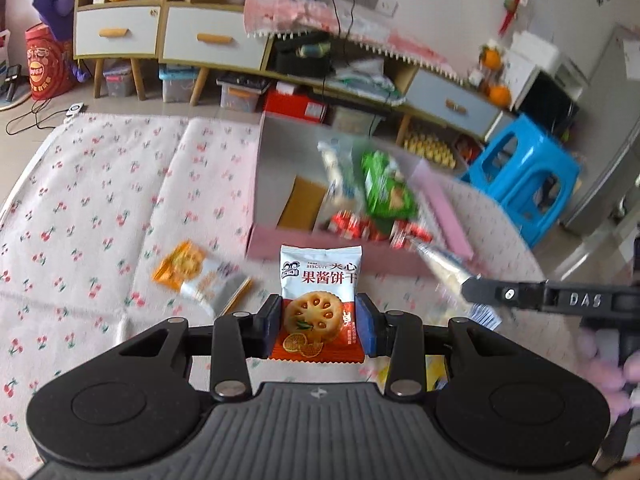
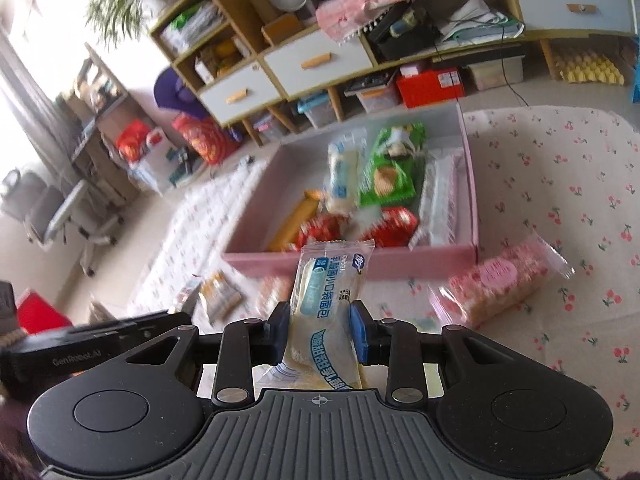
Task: Organize snacks
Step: 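Carry the biscuit pack and milk bread over the pink box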
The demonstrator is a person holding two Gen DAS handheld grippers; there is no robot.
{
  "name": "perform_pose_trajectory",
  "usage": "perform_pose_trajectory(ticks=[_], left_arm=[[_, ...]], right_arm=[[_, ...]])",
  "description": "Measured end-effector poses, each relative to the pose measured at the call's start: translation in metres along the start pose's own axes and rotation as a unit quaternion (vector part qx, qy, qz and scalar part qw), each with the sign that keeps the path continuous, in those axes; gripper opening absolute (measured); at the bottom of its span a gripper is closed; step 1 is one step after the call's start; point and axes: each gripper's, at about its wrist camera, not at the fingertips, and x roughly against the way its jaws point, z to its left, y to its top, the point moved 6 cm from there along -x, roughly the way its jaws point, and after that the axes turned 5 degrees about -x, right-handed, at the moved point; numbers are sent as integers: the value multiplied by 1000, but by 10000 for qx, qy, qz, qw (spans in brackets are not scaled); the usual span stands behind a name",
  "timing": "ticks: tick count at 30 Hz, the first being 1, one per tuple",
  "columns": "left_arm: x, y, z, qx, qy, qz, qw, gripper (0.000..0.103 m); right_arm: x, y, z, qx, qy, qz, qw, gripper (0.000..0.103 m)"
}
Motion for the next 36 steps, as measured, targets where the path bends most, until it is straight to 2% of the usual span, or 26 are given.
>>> perform_pose_trajectory(ticks=[6,11,15,18,26,33,36], left_arm=[[-11,24,-6,457,-39,-315,9985,36],[-33,38,-6,667,20,-397,9970,36],[-53,56,1,452,298,-400,9977,36],[-63,65,7,453,313,-348,9979,36],[-95,82,24,-12,641,-198,9977,36],[-113,93,24,-319,602,-289,9973,36],[-120,94,22,-555,693,-285,9956,36]], right_arm=[[-4,24,5,-497,203,-357,9979,31],[-17,39,1,-838,349,-573,9942,31],[-34,46,-6,-933,379,-623,9930,31],[-45,48,-13,-1023,330,-522,9928,31],[-80,74,-13,-969,338,-354,9941,31],[-121,106,-15,-1191,405,-324,9915,31],[-134,113,-16,-1182,352,-307,9919,31]])
